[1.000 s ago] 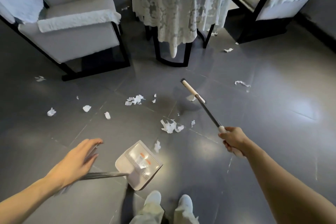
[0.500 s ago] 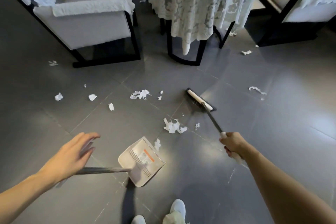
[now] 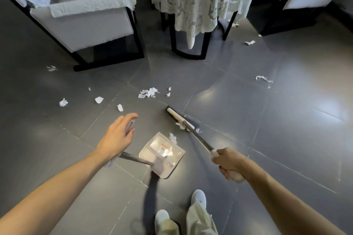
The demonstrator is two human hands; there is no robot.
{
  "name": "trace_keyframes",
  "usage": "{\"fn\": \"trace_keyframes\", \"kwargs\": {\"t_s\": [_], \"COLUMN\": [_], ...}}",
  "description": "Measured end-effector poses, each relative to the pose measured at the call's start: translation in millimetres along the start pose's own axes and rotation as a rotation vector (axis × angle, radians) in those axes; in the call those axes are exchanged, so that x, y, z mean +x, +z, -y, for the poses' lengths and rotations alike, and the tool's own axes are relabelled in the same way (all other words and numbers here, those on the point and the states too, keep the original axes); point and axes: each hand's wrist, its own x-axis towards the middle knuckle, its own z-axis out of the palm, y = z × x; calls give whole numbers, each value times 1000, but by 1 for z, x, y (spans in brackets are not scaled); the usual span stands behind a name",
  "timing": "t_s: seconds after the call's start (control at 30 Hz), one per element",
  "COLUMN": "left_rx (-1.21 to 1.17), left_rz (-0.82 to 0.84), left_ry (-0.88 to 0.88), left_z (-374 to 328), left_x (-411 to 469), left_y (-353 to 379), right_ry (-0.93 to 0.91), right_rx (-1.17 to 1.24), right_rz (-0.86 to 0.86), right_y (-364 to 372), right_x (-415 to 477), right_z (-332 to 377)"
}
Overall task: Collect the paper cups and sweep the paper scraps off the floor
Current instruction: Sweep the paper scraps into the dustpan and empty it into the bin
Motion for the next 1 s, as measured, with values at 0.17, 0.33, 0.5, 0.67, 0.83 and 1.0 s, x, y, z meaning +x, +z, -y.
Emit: {"fn": "trace_keyframes", "kwargs": {"t_s": [0.17,0.33,0.5,0.67,0.83,1.0], "left_rx": [-4,-16,-34,-70,-108,-162], "left_rz": [14,32,50,87,105,100], "left_ry": [0,35,18,25,12,-20], "left_z": [-1,-4,0,6,5,5], "left_x": [4,8,8,11,8,11], "left_y": [-1,-2,-2,-6,-3,1], "right_ry": [156,217,13,-72,-61,-42], "right_rx": [324,581,150,152,252,297], "right_rz": [130,269,16,-95,-16,105], "right_y": [4,-23,-5,23,59,82], "right_x": [-34,-61,-57,-23,8,18], "right_z": [13,12,13,-1,-17,-18]}}
